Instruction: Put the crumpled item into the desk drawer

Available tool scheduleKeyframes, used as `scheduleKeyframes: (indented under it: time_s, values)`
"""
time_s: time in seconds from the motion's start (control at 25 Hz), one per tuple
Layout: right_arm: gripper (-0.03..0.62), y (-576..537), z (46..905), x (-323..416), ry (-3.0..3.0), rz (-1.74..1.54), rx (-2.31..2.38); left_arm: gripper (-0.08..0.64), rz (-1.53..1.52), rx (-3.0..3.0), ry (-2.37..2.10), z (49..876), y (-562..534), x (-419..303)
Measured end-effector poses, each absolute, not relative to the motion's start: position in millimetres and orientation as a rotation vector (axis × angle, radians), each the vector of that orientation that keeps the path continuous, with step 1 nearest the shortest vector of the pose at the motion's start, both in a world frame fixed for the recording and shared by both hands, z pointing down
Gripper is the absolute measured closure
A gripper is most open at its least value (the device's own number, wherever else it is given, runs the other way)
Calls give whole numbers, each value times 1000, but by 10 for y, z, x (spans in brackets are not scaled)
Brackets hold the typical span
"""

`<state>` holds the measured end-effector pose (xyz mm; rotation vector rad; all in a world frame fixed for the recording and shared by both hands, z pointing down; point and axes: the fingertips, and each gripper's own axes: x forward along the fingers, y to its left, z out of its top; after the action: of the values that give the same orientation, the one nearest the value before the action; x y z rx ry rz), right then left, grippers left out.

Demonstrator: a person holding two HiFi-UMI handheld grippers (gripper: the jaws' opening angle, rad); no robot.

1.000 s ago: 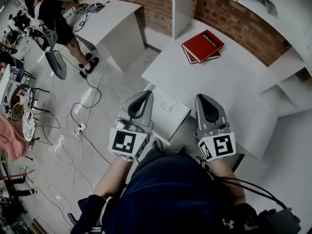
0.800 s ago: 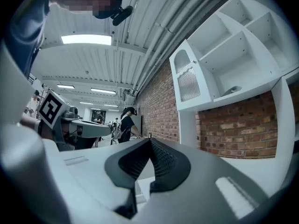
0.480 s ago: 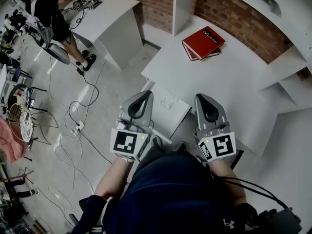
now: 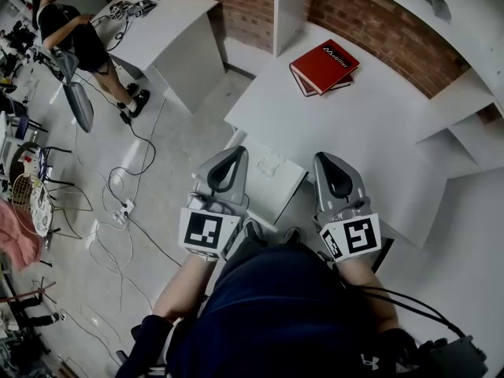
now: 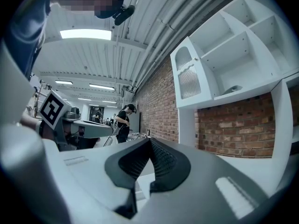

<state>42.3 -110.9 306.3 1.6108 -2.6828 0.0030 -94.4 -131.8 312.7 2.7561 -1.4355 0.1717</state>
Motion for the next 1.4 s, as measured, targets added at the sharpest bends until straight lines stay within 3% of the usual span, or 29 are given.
scheduleKeyframes:
  time_s: [1.4]
  values:
    - [591, -1064, 3091, 472, -2691, 46, 1627, 558, 229, 2779, -1403, 3222, -1287, -892]
